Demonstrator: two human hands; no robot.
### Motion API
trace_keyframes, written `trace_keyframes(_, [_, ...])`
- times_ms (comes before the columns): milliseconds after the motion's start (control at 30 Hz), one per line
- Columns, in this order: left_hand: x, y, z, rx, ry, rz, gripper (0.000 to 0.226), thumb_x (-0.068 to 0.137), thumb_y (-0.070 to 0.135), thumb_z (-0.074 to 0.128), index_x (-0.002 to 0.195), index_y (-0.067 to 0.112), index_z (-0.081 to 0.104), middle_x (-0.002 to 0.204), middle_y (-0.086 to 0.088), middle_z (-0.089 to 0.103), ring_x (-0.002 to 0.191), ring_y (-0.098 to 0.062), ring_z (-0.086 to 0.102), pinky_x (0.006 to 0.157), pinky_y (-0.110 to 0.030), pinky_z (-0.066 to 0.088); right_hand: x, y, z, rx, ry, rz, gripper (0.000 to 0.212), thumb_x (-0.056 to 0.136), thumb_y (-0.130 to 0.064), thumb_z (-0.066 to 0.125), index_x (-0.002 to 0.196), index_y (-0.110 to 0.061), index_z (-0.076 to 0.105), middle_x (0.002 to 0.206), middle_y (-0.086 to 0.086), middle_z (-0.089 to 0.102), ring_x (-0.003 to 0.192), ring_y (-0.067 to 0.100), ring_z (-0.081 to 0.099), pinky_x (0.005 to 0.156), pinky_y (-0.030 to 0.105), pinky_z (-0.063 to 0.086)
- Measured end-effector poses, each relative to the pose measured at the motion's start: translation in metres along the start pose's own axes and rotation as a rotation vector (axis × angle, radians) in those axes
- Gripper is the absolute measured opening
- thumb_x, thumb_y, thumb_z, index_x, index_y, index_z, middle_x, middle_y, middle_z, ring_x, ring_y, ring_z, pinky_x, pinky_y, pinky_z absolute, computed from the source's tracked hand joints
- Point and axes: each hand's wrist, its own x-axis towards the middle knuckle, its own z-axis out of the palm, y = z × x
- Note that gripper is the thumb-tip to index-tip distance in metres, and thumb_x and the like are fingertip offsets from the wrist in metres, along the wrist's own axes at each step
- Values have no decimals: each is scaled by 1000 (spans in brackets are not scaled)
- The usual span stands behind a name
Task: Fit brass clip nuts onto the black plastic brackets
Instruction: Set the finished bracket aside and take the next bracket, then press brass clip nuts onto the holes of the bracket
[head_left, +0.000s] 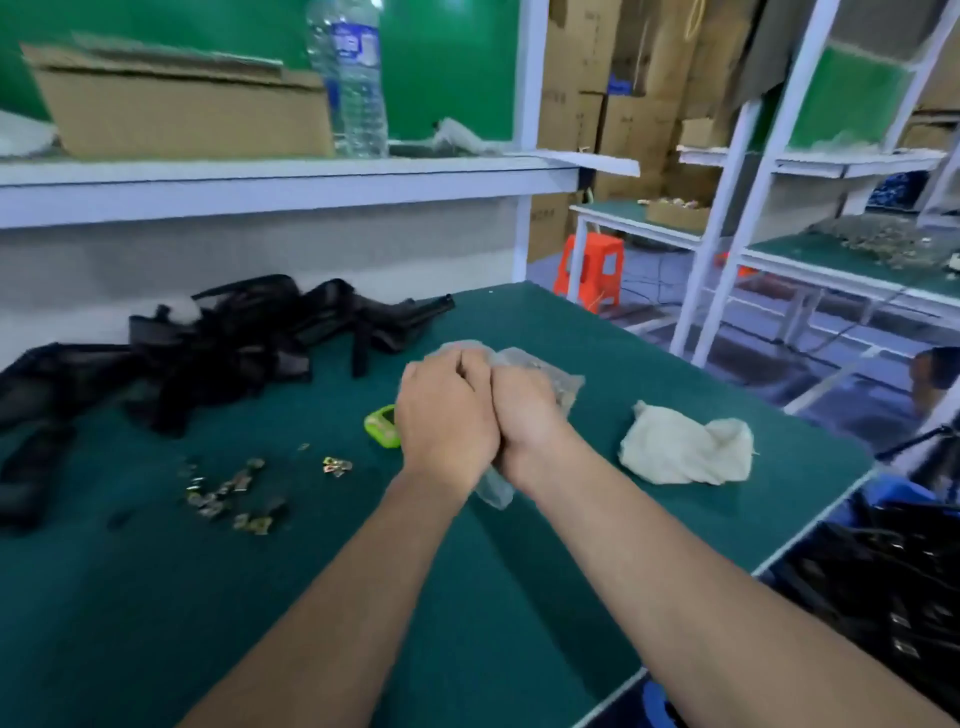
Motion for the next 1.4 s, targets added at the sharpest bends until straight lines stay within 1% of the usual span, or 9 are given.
trace_keyframes(100, [13,-53,-39,125,81,-46,24,97,30,57,112,29,75,107,1,73,108,-22,62,94,-36,49,26,22,29,-478,57,-106,31,86,-1,54,72,-18,76,85,6,78,83,24,72,69,38,58])
trace_keyframes(267, [23,-153,-98,490,60,-147,50,95,34,65,140,16,58,140,-4,61,138,-24,44,117,-34,30,67,47,65,-607,42,-143,28,70,-15,57,85,-28,76,69,-7,72,55,12,63,58,33,53])
trace_keyframes(367, [23,-199,-120,613,-38,-287,61,99,43,54,153,17,43,159,-1,42,150,-22,29,125,-36,22,99,57,89,-808,-52,-137,41,76,-20,61,114,-33,69,99,-14,69,67,10,59,59,29,46])
trace_keyframes(500, [27,-216,-118,636,-181,-238,56,97,45,54,147,22,53,155,1,48,144,-19,39,120,-38,29,149,76,117,-1034,-157,-114,55,94,-18,60,148,-27,47,122,-6,61,85,7,60,63,26,44])
trace_keyframes(633, [37,-221,-118,533,-169,-193,38,95,39,63,131,29,69,149,3,56,140,-14,46,114,-30,32,196,87,130,-1286,-28,-169,62,96,-19,59,153,-16,36,145,6,50,130,27,48,99,38,48])
trace_keyframes(800, [46,-225,-123,376,-103,-292,22,86,37,77,107,30,80,116,15,74,105,-8,66,83,-18,44,244,94,129,-1499,92,-164,53,92,-31,69,137,-13,47,134,9,54,111,31,59,74,34,42])
trace_keyframes(967, [44,-226,-118,377,-26,-252,16,83,35,78,99,34,80,100,20,73,80,6,56,67,-2,36,273,97,128,-1379,265,-91,57,91,-40,72,134,-12,46,122,12,64,108,34,64,72,36,47])
trace_keyframes(1200, [41,-226,-115,439,5,-162,17,89,32,72,104,31,79,110,19,72,107,1,54,88,-16,32,275,103,127,-1356,375,-118,37,85,-24,76,115,-12,58,109,9,68,98,30,68,75,36,57])
trace_keyframes(1400, [39,-221,-116,415,10,-186,28,92,38,69,117,28,76,119,12,70,117,-6,55,90,-17,34,240,64,119,-798,347,-159,29,76,-7,77,74,-13,48,77,6,59,61,20,57,51,24,45])
